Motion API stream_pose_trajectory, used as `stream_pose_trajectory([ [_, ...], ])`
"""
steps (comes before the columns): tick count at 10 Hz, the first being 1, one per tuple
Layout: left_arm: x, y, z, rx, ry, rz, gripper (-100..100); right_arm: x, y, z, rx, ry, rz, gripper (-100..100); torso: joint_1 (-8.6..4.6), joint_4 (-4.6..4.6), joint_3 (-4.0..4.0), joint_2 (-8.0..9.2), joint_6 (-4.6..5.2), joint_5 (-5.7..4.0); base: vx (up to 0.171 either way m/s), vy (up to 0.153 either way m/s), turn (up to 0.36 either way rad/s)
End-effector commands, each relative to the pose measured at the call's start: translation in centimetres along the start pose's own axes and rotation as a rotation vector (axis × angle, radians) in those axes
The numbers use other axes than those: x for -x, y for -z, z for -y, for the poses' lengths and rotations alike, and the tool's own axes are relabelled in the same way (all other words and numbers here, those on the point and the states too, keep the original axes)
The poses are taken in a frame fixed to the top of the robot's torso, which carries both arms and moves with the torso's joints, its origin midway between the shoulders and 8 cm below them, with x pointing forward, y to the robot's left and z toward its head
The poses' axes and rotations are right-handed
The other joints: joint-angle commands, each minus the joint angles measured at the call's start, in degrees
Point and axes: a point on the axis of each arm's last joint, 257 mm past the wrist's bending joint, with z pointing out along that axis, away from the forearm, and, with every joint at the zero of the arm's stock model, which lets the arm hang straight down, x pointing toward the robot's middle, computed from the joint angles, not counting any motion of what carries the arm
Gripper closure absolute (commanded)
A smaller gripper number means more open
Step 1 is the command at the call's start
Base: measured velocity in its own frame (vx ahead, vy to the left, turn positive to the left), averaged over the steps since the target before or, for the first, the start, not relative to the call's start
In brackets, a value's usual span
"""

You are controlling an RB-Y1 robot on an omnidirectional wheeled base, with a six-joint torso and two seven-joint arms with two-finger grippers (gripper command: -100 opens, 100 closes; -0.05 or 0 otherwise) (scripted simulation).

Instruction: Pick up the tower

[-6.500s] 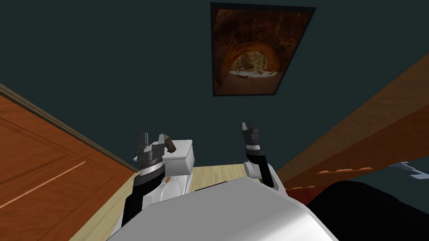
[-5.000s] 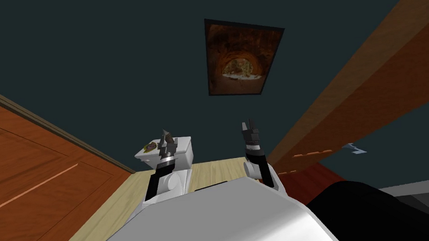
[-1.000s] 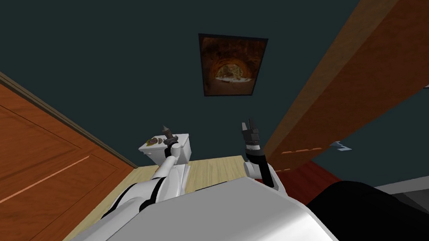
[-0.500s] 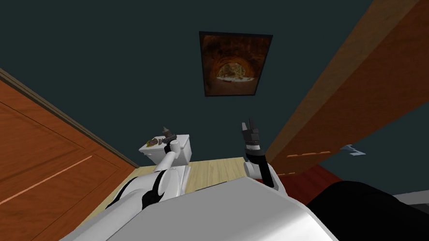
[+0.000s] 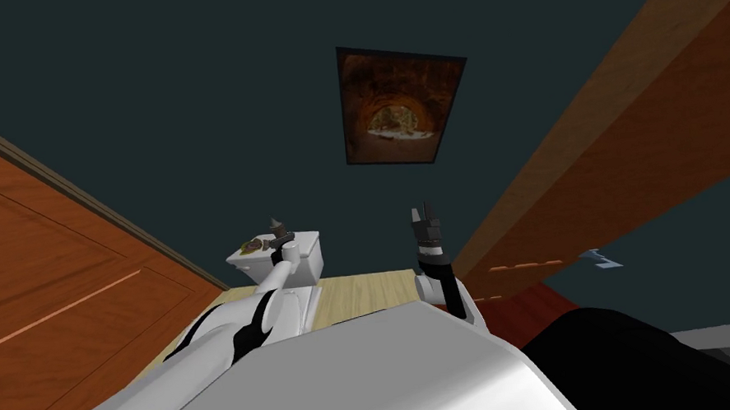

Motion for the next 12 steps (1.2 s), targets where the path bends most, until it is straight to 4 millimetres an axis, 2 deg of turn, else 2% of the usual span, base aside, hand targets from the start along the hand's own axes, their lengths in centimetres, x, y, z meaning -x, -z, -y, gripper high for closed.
stream_pose_trajectory([
  [1,1.7,0.3,1.2,-0.006,-0.015,0.024,-100,0.0,0.0,0.0,0.0,0.0,0.0,0,0.0,0.0,0.0,0.0,0.0,0.0,0.055,-0.062,0.012],
  [2,2.4,0.4,1.6,-0.01,-0.028,0.033,-100,0.0,0.0,0.0,0.0,0.0,0.0,0,0.11,0.02,0.04,0.07,0.01,0.01,0.027,-0.024,-0.005],
  [3,0.3,0.3,1.1,-0.004,-0.007,-0.005,-100,0.0,0.0,0.0,0.0,0.0,0.0,0,0.24,0.04,0.1,0.18,0.0,0.04,0.0,0.0,0.0],
  [4,0.6,-1.0,5.0,-0.023,0.026,-0.006,-100,0.0,0.0,0.0,0.0,0.0,0.0,0,0.34,0.08,0.16,0.26,0.01,0.05,0.077,-0.087,-0.089],
  [6,1.9,-0.7,6.0,-0.026,0.014,0.005,-100,0.0,0.0,0.0,0.0,0.0,0.0,0,0.04,0.01,-0.01,-0.04,0.01,-0.01,0.085,-0.078,-0.015],
  [7,0.8,-1.9,9.4,-0.043,0.055,-0.019,-100,0.0,0.0,0.0,0.0,0.0,0.0,0,0.14,0.02,0.04,0.07,0.0,0.02,0.066,-0.127,-0.087],
  [8,3.0,-1.4,10.9,-0.046,0.0,0.006,-100,0.0,0.0,0.0,0.0,0.0,0.0,0,-0.05,0.04,0.07,0.1,-0.01,-0.02,0.082,-0.118,-0.033],
  [10,3.2,-1.4,10.9,-0.047,0.03,0.01,-100,0.0,0.0,0.0,0.0,0.0,0.0,0,0.17,0.04,0.06,0.1,-0.01,0.01,0.045,-0.024,0.003],
  [11,2.1,-2.2,14.7,-0.06,0.049,-0.015,-100,0.0,0.0,0.0,0.0,0.0,0.0,0,0.32,0.06,0.12,0.2,-0.01,0.04,0.08,-0.09,-0.096],
  [12,4.1,-1.7,15.9,-0.066,0.023,0.011,-100,0.0,0.0,0.0,0.0,0.0,0.0,0,0.1,0.05,0.08,0.1,-0.02,0.0,0.103,-0.114,-0.031],
])
